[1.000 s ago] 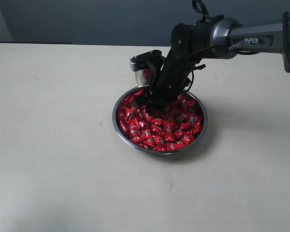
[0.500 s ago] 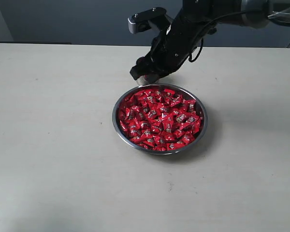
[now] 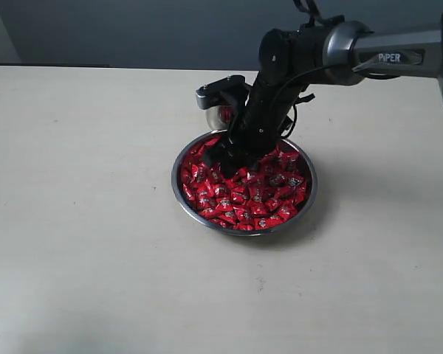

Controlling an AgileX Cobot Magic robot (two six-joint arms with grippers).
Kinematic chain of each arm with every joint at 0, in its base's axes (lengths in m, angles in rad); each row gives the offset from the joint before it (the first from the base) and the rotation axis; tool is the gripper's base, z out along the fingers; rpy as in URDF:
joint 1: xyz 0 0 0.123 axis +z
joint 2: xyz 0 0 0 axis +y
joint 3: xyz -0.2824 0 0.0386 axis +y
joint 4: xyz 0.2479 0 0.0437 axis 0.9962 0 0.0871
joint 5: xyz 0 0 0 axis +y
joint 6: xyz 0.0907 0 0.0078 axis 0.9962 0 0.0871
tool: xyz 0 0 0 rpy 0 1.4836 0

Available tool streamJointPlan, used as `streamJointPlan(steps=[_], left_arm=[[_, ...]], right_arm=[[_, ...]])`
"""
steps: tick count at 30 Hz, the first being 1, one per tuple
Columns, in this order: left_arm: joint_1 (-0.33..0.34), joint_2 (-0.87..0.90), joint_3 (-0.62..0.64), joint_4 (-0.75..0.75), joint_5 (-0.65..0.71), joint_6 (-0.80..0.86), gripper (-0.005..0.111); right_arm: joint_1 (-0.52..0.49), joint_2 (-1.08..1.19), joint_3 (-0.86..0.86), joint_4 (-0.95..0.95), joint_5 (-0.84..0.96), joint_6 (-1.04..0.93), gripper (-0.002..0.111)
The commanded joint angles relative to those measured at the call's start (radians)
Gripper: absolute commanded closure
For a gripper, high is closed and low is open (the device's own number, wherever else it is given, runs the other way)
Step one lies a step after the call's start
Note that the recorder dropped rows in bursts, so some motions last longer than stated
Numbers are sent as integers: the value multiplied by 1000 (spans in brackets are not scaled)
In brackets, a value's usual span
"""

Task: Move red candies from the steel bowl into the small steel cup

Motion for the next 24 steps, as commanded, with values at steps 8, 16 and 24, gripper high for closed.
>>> streamJointPlan(steps=[8,16,24], left_arm=[[-5,-5,-8,2,-7,-1,106],[-5,-5,-8,2,-7,-1,106],[-5,-5,-8,2,-7,-1,106]], right_arm=[[0,29,3,24,-41,-3,84],[0,24,3,10,-38,-3,108],[0,-50,3,-7,-38,-3,109]])
